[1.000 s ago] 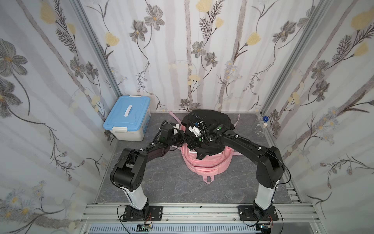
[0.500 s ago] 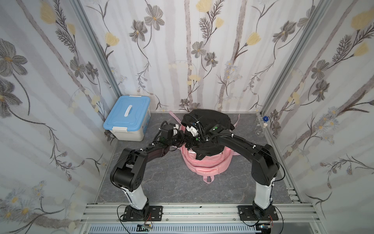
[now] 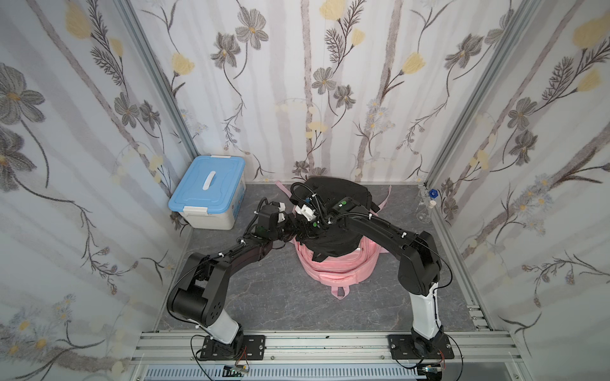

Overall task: Zip up the backpack
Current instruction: Zip the zipper on the backpack.

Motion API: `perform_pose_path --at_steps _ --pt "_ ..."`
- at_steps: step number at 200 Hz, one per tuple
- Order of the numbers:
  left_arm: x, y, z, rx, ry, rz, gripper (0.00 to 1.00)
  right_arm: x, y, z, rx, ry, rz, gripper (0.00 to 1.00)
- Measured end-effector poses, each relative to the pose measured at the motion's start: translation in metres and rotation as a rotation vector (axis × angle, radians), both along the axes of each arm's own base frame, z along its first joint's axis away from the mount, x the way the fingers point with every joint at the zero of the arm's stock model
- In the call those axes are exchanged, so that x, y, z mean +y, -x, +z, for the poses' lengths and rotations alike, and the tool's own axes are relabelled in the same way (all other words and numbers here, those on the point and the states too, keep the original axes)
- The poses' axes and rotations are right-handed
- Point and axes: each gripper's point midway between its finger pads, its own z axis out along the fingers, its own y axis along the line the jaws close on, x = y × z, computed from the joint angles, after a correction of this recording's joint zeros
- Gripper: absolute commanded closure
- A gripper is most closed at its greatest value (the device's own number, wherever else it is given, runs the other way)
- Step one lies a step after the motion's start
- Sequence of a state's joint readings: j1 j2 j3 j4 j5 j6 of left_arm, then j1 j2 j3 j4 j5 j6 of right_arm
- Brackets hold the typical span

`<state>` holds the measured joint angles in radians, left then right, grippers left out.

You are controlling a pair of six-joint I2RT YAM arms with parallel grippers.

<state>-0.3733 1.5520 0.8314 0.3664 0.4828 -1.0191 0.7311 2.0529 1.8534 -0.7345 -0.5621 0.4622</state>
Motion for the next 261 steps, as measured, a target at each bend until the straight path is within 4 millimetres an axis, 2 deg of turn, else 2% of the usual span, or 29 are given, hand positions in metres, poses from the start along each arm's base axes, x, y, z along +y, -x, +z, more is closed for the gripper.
perform_pose_path --at_steps 38,62,86,125,148,153,158,163,173,191,217,261 --pt "0.025 0.017 0.017 -0.038 -0.079 0.086 1.0 0.007 0.009 0.014 0.033 -0.076 0.085 1.0" --pt "0.03 0.025 0.022 -0.05 -0.122 0.12 1.0 0.003 0.013 0.022 0.035 -0.094 0.114 1.0" --pt "0.02 0.032 0.017 -0.041 -0.152 0.112 1.0 -0.013 0.014 0.023 0.043 -0.075 0.098 1.0" --pt "-0.018 0.033 0.003 -0.011 -0.176 0.042 1.0 -0.051 0.012 0.015 0.026 0.012 0.027 1.0" --pt "-0.037 0.035 -0.003 0.003 -0.178 -0.007 0.78 -0.075 0.007 0.017 -0.009 0.054 -0.029 1.0" --pt "-0.041 0.037 -0.006 0.011 -0.176 -0.023 0.69 -0.081 0.005 0.016 -0.023 0.07 -0.042 1.0" --pt "-0.045 0.039 -0.009 0.021 -0.173 -0.04 0.54 -0.085 0.002 0.015 -0.034 0.085 -0.055 1.0" --pt "-0.048 0.041 -0.012 0.034 -0.169 -0.054 0.44 -0.09 0.0 0.013 -0.045 0.101 -0.069 1.0" --pt "-0.053 0.045 -0.017 0.054 -0.16 -0.078 0.34 -0.099 -0.003 0.009 -0.057 0.132 -0.091 1.0" --pt "-0.059 0.048 -0.023 0.086 -0.139 -0.108 0.28 -0.11 -0.002 0.004 -0.067 0.157 -0.111 1.0" --pt "-0.063 0.044 -0.02 0.076 -0.104 -0.136 0.26 -0.117 0.004 0.003 -0.082 0.164 -0.12 1.0" --pt "-0.052 0.019 -0.015 0.053 -0.048 -0.121 0.26 -0.122 0.01 0.009 -0.098 0.143 -0.132 1.0"
